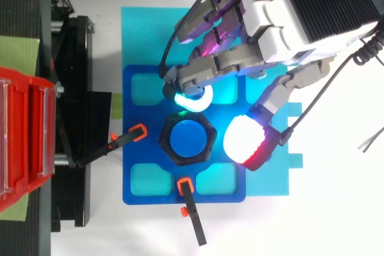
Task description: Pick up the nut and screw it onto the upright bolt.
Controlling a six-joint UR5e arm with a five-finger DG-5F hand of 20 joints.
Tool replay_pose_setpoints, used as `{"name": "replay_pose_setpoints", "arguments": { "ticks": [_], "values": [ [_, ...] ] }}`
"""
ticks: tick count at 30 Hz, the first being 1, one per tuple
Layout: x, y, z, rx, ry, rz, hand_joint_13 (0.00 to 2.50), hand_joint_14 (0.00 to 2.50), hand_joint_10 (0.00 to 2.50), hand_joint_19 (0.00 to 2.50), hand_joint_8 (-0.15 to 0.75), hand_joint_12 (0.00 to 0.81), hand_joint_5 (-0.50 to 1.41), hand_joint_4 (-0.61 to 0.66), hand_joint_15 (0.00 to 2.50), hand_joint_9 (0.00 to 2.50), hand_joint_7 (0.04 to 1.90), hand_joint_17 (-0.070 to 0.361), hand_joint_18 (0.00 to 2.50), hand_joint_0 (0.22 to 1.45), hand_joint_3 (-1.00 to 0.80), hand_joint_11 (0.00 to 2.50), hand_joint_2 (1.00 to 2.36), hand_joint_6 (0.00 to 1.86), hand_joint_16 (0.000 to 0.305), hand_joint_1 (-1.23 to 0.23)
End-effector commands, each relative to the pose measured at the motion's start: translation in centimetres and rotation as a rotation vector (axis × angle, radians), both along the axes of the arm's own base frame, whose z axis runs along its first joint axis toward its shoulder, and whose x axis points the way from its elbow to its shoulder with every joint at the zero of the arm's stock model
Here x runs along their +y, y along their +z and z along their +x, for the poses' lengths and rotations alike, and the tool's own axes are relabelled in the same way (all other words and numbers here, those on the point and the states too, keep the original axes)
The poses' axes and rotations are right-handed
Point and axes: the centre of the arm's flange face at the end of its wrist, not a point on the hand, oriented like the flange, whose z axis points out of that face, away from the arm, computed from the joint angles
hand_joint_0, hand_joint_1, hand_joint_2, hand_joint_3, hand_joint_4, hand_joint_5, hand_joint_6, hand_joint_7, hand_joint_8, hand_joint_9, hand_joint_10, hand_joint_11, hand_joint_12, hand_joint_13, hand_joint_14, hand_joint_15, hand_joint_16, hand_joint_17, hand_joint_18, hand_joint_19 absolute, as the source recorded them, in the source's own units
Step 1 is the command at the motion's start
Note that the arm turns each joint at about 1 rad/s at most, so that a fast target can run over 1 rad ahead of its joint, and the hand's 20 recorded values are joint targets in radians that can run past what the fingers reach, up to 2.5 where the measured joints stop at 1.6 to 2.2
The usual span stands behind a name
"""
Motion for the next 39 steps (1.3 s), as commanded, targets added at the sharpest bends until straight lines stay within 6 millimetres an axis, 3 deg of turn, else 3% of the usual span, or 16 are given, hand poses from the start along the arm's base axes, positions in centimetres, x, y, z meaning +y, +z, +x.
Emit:
{"name": "replay_pose_setpoints", "arguments": {
  "ticks": [1, 2, 6, 11, 15, 16, 19, 22, 31, 39],
  "values": [
    [0.0, 0.2, 0.1, -0.004, 0.000, -0.001, 1.23, 0.00, 0.02, 0.07, 0.187, 0.106, 0.09, 0.04, 0.02, 1.88, 1.36, 0.010, 0.87, 0.52, -0.50, 0.42, 1.00, 0.50, 0.004, -0.43],
    [-0.2, 0.4, 0.2, -0.004, -0.001, -0.001, 1.15, 0.00, 0.02, 0.04, 0.231, 0.137, 0.06, 0.09, 0.02, 1.81, 1.30, 0.014, 0.78, 0.52, -0.50, 0.44, 1.00, 0.50, 0.006, -0.41],
    [-0.2, 1.9, 0.8, -0.008, 0.012, -0.006, 1.01, 0.00, 0.01, 0.03, 0.256, 0.170, 0.00, 0.20, 0.01, 1.61, 1.06, 0.026, 0.67, 0.51, -0.50, 0.40, 1.00, 0.51, 0.012, -0.39],
    [0.3, 3.0, 1.2, 0.012, 0.022, -0.006, 0.69, 0.00, 0.01, 0.04, 0.222, 0.218, -0.09, 0.17, 0.00, 1.22, 0.79, 0.050, 0.41, 0.49, -0.50, 0.18, 1.00, 0.50, 0.022, -0.37],
    [0.5, 3.5, 1.5, 0.024, 0.023, -0.007, 0.47, 0.00, 0.00, 0.01, 0.211, 0.246, -0.12, 0.15, 0.00, 0.87, 0.68, 0.062, 0.17, 0.47, -0.50, 0.00, 1.00, 0.50, 0.027, -0.36],
    [0.6, 3.4, 1.4, 0.030, 0.025, -0.005, 0.32, 0.00, 0.00, 0.00, 0.194, 0.261, -0.14, 0.13, 0.00, 0.70, 0.63, 0.068, 0.00, 0.46, -0.50, 0.00, 1.00, 0.50, 0.030, -0.33],
    [0.7, 3.3, 1.4, 0.031, 0.024, -0.007, 0.03, 0.00, 0.00, 0.00, 0.164, 0.291, -0.17, 0.11, 0.00, 0.39, 0.55, 0.082, 0.00, 0.45, -0.50, 0.00, 1.00, 0.50, 0.036, -0.28],
    [1.1, 3.1, 1.5, 0.034, 0.029, -0.007, 0.00, 0.00, 0.00, 0.00, 0.119, 0.303, -0.18, 0.13, 0.00, 0.17, 0.51, 0.093, 0.00, 0.44, -0.50, 0.00, 1.00, 0.50, 0.041, -0.15],
    [2.0, 1.5, 1.0, 0.057, 0.033, -0.003, 0.00, 0.00, 0.00, 0.00, 0.061, 0.293, -0.12, 0.16, 0.00, 0.04, 0.52, 0.098, 0.00, 0.45, -0.50, 0.00, 1.00, 0.50, 0.044, -0.01],
    [2.1, 1.5, 1.0, 0.061, 0.031, -0.003, 0.00, 0.00, 0.00, 0.00, 0.032, 0.264, -0.04, 0.15, 0.00, 0.23, 0.67, 0.093, 0.00, 0.45, -0.50, 0.00, 1.00, 0.50, 0.041, -0.02]
  ]
}}
